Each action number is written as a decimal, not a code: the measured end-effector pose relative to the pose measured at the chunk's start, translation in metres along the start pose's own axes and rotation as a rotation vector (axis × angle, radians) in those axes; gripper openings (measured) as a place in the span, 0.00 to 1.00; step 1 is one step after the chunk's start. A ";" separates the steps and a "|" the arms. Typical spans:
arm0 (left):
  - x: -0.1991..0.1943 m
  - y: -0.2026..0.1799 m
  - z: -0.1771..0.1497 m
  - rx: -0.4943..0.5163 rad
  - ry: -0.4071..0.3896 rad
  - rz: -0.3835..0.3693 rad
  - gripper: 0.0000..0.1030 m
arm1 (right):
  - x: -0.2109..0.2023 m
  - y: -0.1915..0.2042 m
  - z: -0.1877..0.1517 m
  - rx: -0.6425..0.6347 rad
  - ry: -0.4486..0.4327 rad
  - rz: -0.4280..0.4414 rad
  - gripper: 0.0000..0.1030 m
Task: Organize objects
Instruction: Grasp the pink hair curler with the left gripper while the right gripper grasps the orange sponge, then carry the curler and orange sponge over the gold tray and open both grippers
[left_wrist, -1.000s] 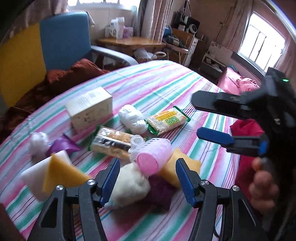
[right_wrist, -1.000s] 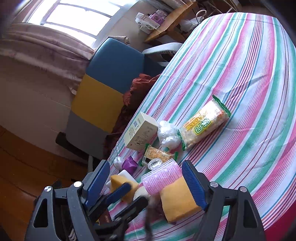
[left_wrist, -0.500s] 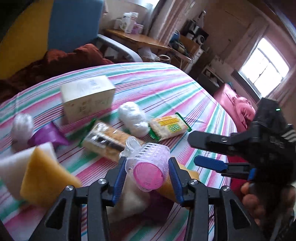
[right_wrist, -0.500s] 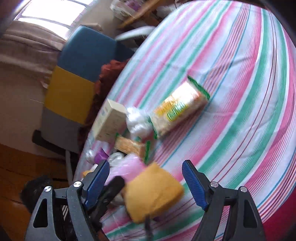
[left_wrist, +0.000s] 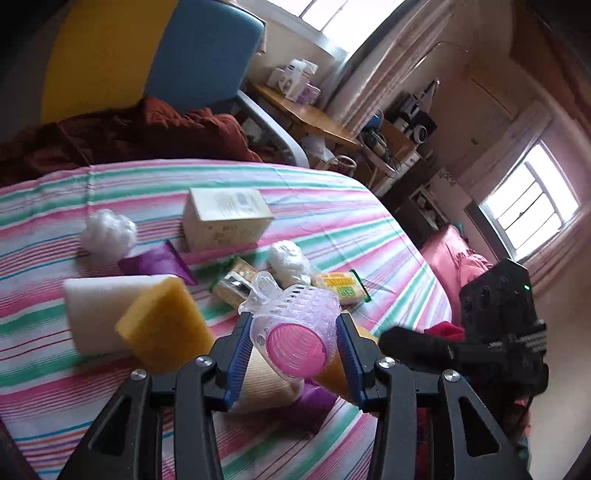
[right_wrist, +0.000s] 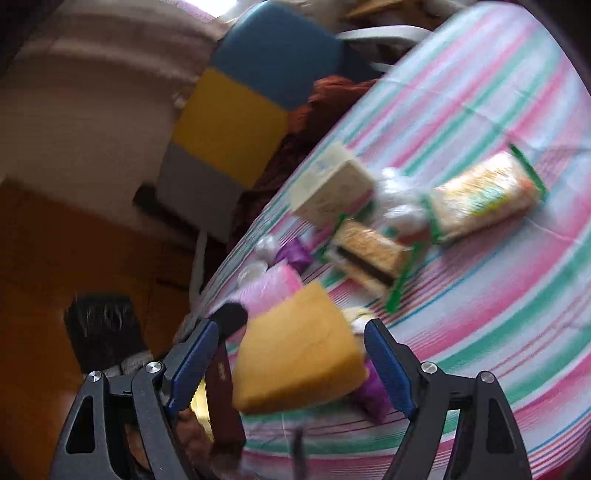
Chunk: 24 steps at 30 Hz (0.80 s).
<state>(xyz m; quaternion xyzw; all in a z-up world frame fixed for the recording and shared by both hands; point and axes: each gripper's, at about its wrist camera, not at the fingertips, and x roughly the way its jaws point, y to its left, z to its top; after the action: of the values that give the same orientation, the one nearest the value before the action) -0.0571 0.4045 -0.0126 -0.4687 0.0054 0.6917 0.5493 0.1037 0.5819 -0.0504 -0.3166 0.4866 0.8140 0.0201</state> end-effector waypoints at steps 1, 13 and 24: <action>-0.002 0.000 0.000 -0.001 -0.002 0.001 0.44 | 0.003 0.007 -0.001 -0.038 0.011 -0.018 0.80; -0.041 0.012 -0.020 -0.049 -0.076 0.071 0.43 | 0.021 0.044 -0.018 -0.268 0.086 -0.073 0.54; -0.135 0.059 -0.049 -0.123 -0.210 0.260 0.43 | 0.026 0.047 -0.021 -0.284 0.107 -0.120 0.54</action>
<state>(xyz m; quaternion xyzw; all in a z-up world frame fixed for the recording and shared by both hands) -0.0761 0.2537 0.0182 -0.4221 -0.0336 0.8011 0.4231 0.0778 0.5328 -0.0342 -0.3878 0.3474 0.8538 -0.0025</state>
